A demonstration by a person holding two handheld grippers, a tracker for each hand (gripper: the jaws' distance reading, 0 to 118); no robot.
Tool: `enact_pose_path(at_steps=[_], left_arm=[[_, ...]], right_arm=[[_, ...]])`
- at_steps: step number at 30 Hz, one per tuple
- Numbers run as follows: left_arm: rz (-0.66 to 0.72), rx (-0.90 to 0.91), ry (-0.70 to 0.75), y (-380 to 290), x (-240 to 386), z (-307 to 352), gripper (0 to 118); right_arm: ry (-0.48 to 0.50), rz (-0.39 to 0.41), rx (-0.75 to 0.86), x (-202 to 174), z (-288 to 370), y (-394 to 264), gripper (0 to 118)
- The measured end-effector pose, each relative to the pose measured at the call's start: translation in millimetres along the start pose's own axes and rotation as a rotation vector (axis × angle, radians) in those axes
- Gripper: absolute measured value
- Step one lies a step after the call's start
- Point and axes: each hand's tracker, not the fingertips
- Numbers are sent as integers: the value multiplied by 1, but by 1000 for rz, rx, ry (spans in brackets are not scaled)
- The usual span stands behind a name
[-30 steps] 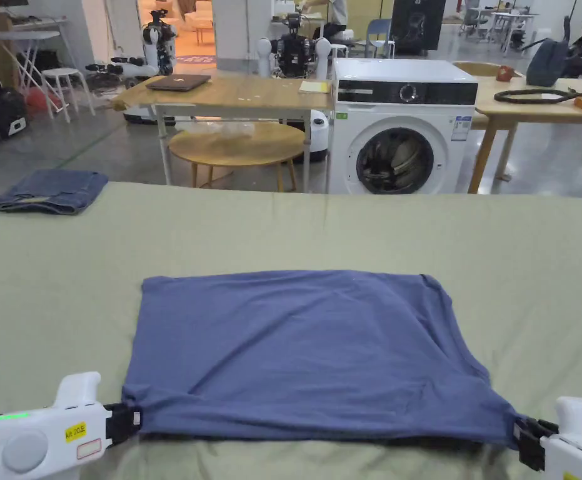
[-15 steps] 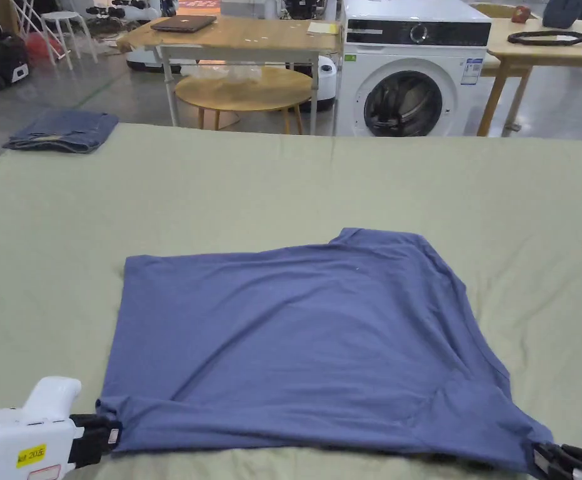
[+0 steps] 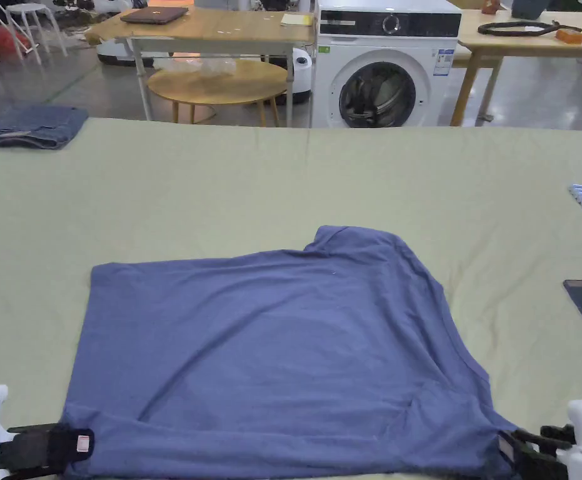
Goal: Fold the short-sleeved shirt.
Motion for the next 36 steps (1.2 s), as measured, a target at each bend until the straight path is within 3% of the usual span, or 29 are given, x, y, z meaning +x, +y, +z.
enact_pose_path(at_steps=[1, 6, 7, 8, 9, 10, 12, 14, 16, 17, 18, 19, 20, 25, 29, 30, 32, 33, 35, 36], left_arm=[[6, 2, 4, 1, 12, 2, 97], [-43, 66, -18, 11, 44, 17, 95], [-72, 69, -16, 12, 50, 17, 84], [-102, 63, -10, 13, 56, 17, 59], [-118, 61, -5, 13, 60, 17, 8], [-126, 64, 12, 12, 66, 16, 0], [-123, 61, -21, 10, 72, 14, 0], [-116, 20, -83, 8, 75, 15, 0], [-142, 37, -40, 9, 76, 15, 0], [-155, 33, -39, 10, 75, 15, 0], [-174, 44, -14, 10, 77, 16, 0], [-171, 41, -17, 10, 76, 16, 0], [-164, 39, -20, 11, 75, 16, 0], [-157, 41, -16, 12, 68, 15, 0], [-147, 37, -11, 12, 65, 15, 0], [-145, 38, -10, 12, 65, 15, 0], [-145, 35, -10, 11, 65, 14, 0], [-145, 36, -6, 11, 65, 13, 0], [-141, 29, -13, 11, 65, 11, 0], [-140, 29, -13, 10, 65, 10, 0]], right_arm=[[-31, -16, -17, 2, -2, 8, 117], [-18, -76, 17, 0, -2, 23, 118], [-19, -96, 6, -2, -5, 22, 115], [15, -117, -22, 7, -4, 27, 100], [52, -131, -38, 8, -5, 25, 37], [52, -162, -35, 7, -5, 23, 0], [54, -177, 8, 12, -1, 26, 0], [62, -128, -47, 16, -2, 30, 0], [43, -103, -9, 5, 6, 20, 0], [37, -74, -7, 6, 6, 19, 4], [20, -57, -32, 7, 4, 18, 41], [2, -66, -80, 8, 0, 16, 86], [-5, -70, -129, 1, -11, 5, 118], [35, -144, -165, 20, -47, -27, 117], [-27, -155, -215, 9, -51, -27, 116], [-26, -158, -229, 9, -55, -29, 102], [-31, -186, -239, 5, -54, -28, 54], [-141, -144, -233, 2, -51, -28, 41], [-47, -173, -230, 6, -46, -24, 9], [-28, -230, -230, 11, -57, -24, 7]])
